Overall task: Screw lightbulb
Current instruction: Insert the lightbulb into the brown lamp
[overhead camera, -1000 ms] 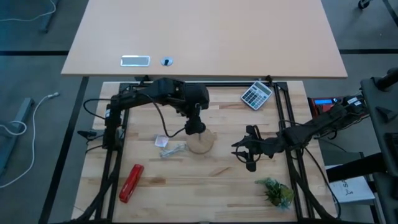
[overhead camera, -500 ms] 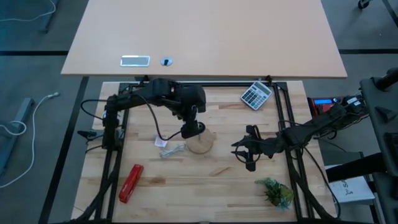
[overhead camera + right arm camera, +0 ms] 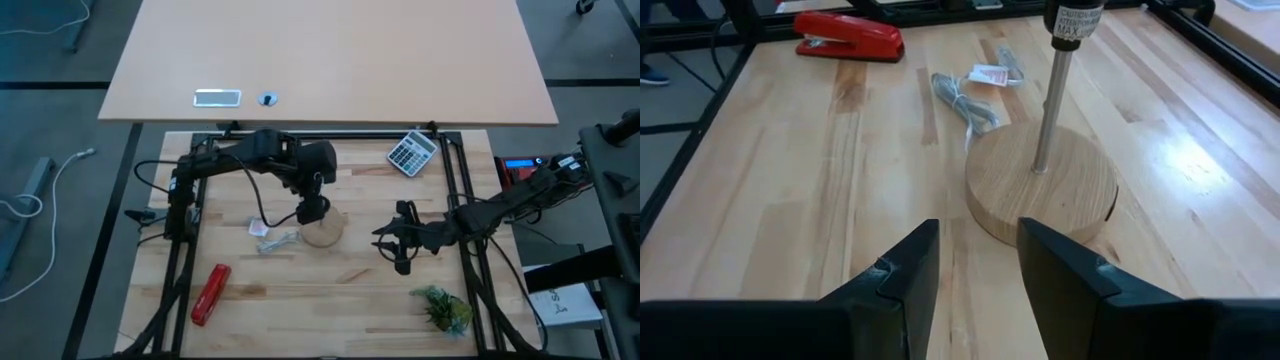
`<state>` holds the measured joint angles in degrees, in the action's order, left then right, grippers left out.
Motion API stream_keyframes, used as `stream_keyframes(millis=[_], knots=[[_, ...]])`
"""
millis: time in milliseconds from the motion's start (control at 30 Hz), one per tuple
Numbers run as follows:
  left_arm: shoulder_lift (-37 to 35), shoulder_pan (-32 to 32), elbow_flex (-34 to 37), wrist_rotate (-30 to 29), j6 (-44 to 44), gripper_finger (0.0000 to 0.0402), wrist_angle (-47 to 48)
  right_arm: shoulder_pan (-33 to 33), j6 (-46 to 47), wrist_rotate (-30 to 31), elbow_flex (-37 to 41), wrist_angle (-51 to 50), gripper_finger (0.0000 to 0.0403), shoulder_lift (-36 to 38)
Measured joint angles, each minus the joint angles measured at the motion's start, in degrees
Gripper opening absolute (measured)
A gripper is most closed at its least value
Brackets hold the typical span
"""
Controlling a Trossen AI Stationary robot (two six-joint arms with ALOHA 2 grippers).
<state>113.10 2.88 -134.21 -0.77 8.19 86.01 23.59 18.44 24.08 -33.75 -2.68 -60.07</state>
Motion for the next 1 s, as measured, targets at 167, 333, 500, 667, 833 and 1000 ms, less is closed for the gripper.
stream_keyframes(millis=[167,333,500,667,833,1000], knots=[[0.0,0.1,0.0,-0.7,0.0,0.0245,-0.2,0.0,0.5,0.0,0.5,0.0,0.0132,0.0],[0.0,0.0,0.0,-1.4,-0.1,0.0245,-0.4,0.0,0.6,0.0,0.9,0.0,0.0126,0.0],[0.0,0.0,0.4,-2.2,-0.2,0.0245,-0.5,0.0,0.7,0.0,0.9,0.0,0.0131,0.0],[0.0,0.0,0.5,-2.3,-0.2,0.0246,-1.0,0.0,0.7,0.0,0.9,0.0,0.0135,0.0],[0.0,0.0,2.0,-2.3,-0.2,0.0247,-1.4,0.0,0.7,0.0,1.0,0.0,0.013,0.0],[-0.2,0.0,4.4,-2.2,-0.1,0.0249,-2.0,0.0,0.7,0.0,1.2,-0.1,0.0126,0.0]])
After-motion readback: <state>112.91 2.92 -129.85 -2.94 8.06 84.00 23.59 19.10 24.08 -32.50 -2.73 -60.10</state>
